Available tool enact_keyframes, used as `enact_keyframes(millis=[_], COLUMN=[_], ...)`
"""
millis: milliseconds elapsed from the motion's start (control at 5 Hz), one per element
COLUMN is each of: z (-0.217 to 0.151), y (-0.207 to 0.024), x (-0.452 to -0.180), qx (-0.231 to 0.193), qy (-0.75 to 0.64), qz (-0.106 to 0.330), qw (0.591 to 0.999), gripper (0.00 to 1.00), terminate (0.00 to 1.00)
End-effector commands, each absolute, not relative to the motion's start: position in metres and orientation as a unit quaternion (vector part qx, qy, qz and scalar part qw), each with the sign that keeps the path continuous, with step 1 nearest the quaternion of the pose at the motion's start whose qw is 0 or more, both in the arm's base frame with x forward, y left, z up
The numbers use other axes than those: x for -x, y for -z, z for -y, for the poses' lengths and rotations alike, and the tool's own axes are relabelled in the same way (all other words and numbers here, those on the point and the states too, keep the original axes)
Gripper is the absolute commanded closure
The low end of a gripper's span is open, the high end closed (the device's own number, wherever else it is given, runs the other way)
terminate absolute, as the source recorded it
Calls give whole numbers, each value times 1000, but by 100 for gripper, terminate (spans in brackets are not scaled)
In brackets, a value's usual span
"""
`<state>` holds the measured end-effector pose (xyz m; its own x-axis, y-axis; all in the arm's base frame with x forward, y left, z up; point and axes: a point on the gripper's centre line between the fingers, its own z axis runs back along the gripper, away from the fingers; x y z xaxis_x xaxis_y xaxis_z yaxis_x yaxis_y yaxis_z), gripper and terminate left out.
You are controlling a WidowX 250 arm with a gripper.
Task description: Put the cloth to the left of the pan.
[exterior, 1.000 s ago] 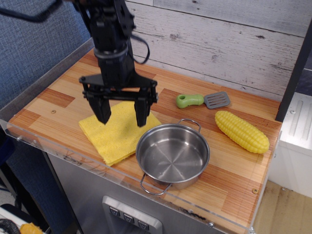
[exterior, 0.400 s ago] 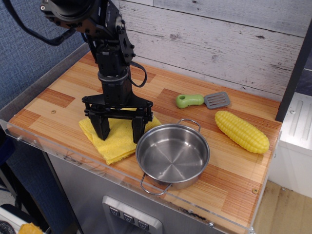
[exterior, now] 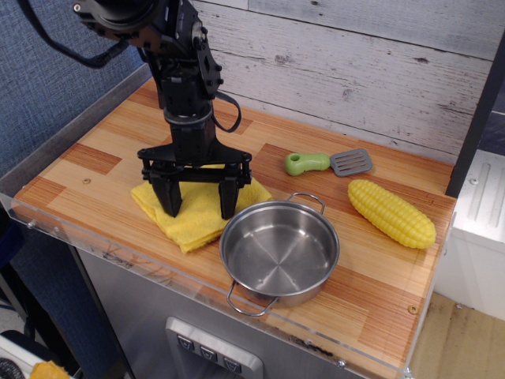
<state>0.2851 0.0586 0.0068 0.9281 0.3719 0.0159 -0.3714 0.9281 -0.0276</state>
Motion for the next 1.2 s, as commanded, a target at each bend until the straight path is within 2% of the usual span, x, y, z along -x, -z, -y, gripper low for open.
enact_keyframes(millis=[0,600,1000], z=[-86,-118,-136], y=[-6,-2,-2], x=[-302,-352,-370], qx=[3,11,9], qy=[-216,-240,-252], qz=[34,43,46], qw=[976,970,967], gripper=[0,0,0], terminate=[0,0,0])
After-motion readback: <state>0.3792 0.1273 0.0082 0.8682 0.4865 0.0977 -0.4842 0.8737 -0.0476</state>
